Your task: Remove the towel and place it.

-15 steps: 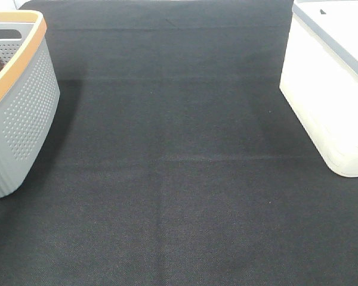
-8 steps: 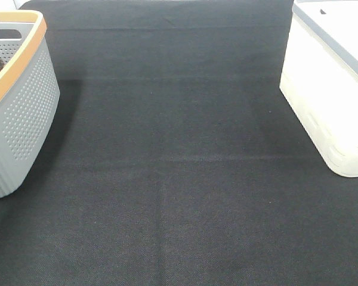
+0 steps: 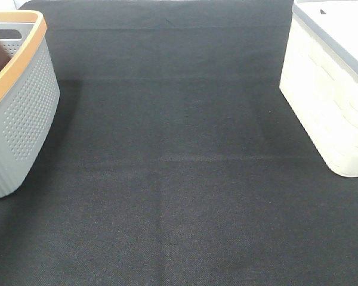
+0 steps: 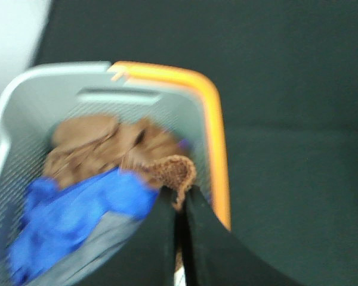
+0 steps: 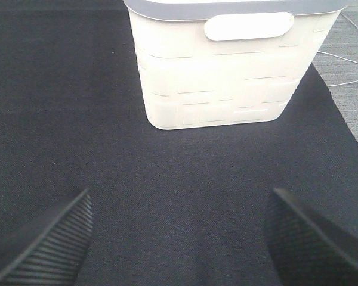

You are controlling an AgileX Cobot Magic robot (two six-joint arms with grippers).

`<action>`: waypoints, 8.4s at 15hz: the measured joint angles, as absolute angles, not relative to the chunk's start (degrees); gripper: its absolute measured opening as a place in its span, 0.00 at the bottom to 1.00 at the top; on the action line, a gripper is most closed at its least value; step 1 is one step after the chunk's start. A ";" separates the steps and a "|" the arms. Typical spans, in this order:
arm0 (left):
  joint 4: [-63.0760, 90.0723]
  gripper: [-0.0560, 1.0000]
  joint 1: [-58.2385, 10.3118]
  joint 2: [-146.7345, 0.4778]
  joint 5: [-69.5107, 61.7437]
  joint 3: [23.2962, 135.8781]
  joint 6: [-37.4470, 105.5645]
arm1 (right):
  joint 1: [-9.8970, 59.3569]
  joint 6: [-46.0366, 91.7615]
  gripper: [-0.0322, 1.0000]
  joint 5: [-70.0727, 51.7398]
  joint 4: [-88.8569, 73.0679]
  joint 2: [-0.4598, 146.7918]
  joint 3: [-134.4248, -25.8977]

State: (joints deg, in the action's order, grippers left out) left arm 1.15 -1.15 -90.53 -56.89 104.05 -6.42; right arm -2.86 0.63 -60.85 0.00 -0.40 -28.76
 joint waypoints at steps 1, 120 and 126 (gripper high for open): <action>4.53 0.06 -1.15 -88.75 -55.29 104.05 -5.33 | -2.86 0.63 0.76 -60.85 0.00 -0.40 -28.76; 2.29 0.06 -28.07 -116.20 -68.81 88.98 -5.61 | 17.93 11.06 0.03 -67.15 -16.73 108.40 -76.83; 3.15 0.18 -28.65 -115.85 -68.58 79.41 -5.61 | 17.93 11.12 0.21 -61.59 -19.19 108.40 -67.72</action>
State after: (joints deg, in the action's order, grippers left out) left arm 3.15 -28.65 -115.85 -68.58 79.41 -5.61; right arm 17.93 11.12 -61.59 -19.19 108.40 -67.72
